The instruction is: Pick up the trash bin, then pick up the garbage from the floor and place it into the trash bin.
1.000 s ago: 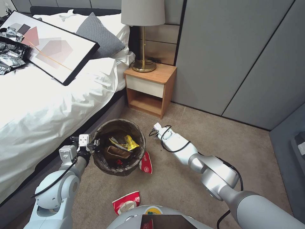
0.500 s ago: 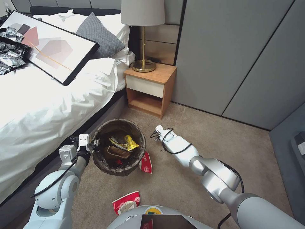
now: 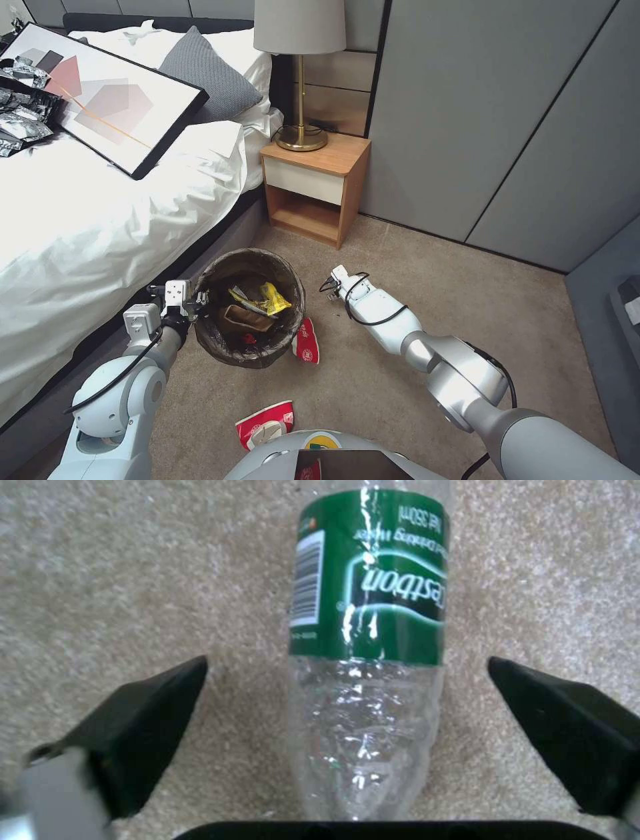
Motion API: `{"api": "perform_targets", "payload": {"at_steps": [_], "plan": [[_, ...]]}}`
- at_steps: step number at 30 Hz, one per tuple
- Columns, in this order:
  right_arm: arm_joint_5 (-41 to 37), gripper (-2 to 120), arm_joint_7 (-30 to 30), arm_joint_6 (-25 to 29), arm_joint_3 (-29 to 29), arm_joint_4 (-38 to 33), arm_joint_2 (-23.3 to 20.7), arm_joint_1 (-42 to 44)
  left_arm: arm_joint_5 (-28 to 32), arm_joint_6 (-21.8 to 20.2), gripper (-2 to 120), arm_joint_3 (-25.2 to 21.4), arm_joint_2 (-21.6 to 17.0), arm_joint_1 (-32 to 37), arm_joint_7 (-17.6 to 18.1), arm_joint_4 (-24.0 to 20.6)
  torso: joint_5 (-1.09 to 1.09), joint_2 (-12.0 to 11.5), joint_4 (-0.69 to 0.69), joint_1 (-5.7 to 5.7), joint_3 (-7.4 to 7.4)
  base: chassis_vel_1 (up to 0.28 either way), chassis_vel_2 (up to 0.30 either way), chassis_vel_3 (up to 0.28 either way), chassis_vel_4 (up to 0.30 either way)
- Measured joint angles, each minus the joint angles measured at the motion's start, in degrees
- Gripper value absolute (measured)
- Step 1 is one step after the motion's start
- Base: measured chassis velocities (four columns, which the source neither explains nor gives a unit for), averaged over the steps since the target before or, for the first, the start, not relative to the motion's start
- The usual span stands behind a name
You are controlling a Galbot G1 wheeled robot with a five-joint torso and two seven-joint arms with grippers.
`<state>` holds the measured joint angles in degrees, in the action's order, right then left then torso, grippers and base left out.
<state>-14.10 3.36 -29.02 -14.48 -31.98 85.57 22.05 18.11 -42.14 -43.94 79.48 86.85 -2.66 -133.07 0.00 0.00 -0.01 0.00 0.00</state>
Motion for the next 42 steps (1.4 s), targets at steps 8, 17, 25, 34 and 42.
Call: {"api": "perform_targets", "payload": {"at_steps": [8,17,25,34,42], "plan": [[0.1,65,-0.7,-0.2,0.6,0.3,0.3,0.3,-0.2,0.0,0,-0.2,-0.1,0.0,-0.1,0.1,0.00,0.0,0.01,0.00,0.00,0.000,0.000,0.000,0.000],[0.2,37,-1.2,-0.1,1.0,0.2,-0.1,0.6,-0.2,0.0,0,-0.2,0.0,-0.1,-0.1,0.1,0.00,0.0,0.01,0.00,0.00,0.000,0.000,0.000,0.000],[0.3,23,-1.4,0.0,1.4,0.1,-0.4,0.7,-0.2,0.0,0,-0.2,-0.1,-0.2,-0.1,0.1,0.00,0.0,0.00,0.00,0.00,0.000,0.000,0.000,0.000],[-4.4,23,-0.2,-4.0,1.0,-9.3,-4.3,1.7,0.4,0.0,0,-1.0,-0.3,-0.2,0.2,-0.5,0.01,0.0,0.01,0.00,0.00,0.000,0.000,0.000,0.000],[-22.7,23,6.7,-13.2,1.0,-40.4,-17.4,3.6,1.0,0.0,0,-1.1,-1.0,-0.5,1.2,-1.7,0.02,0.0,0.04,0.00,0.00,0.000,0.000,0.000,0.000]]}}
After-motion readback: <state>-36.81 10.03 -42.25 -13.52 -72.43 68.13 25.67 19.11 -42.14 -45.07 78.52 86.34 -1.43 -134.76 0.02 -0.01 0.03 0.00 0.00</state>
